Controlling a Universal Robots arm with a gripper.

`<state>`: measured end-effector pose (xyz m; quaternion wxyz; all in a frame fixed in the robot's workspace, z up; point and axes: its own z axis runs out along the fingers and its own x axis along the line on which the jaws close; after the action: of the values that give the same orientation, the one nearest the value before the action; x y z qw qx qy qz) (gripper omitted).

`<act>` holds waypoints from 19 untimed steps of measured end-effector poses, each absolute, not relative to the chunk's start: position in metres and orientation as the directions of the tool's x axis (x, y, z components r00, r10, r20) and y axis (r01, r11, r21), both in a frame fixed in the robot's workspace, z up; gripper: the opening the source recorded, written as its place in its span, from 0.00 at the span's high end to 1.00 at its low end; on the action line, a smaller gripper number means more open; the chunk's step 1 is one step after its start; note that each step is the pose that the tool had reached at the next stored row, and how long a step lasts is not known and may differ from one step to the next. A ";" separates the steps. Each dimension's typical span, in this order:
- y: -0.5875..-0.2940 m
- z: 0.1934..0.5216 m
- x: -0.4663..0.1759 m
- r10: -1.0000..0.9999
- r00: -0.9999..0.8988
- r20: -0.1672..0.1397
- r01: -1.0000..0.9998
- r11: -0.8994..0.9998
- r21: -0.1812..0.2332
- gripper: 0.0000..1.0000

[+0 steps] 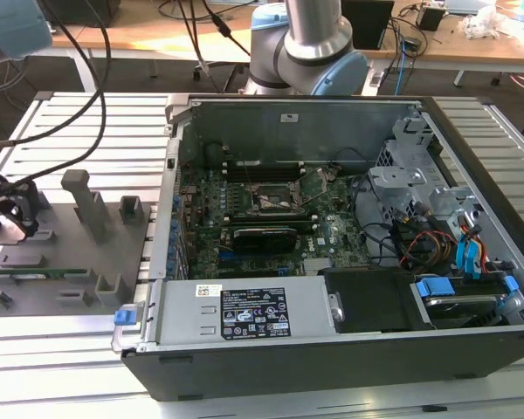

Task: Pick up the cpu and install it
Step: 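Pick up the cpu and move it towards the insertion slot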

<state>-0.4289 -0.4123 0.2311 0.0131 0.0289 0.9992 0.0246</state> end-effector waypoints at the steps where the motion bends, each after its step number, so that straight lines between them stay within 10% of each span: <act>1: -0.412 0.233 -0.429 0.058 -0.998 -0.025 0.057 0.997 0.050 0.45; 19: -0.412 0.247 -0.429 0.058 -0.998 -0.026 0.057 0.997 0.050 0.45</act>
<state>-0.4289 -0.4123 0.2472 0.0136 0.0288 0.9992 0.0247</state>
